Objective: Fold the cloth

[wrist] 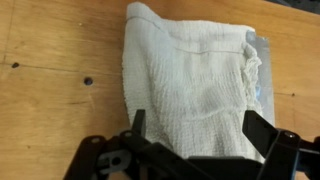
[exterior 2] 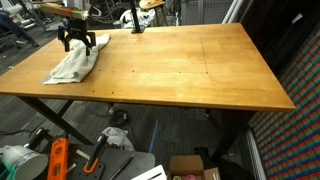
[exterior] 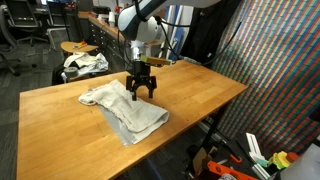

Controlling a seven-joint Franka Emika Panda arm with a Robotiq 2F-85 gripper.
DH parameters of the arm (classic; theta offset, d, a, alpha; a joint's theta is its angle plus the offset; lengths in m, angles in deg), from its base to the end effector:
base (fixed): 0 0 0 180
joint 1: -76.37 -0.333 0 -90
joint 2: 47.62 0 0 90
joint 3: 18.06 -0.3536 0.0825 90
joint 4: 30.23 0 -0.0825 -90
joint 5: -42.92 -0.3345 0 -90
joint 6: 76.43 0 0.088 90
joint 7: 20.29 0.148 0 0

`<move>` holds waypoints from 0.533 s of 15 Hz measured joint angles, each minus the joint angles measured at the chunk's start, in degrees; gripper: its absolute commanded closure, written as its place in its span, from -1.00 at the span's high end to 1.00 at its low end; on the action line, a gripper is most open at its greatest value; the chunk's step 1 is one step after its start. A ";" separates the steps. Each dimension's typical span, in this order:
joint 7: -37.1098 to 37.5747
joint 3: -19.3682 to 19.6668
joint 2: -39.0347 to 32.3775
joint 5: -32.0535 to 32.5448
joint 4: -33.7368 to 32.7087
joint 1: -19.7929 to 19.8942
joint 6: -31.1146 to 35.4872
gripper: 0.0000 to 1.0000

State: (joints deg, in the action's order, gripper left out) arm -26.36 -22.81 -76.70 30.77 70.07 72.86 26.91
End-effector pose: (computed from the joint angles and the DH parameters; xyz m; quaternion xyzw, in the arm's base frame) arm 0.5620 0.1038 0.2859 -0.9650 -0.0735 0.2258 0.1112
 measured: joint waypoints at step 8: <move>-7.61 -4.13 15.29 -5.55 24.71 -0.10 21.51 1.00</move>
State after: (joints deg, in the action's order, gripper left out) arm -33.97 -26.95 -61.41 25.22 94.78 72.75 48.42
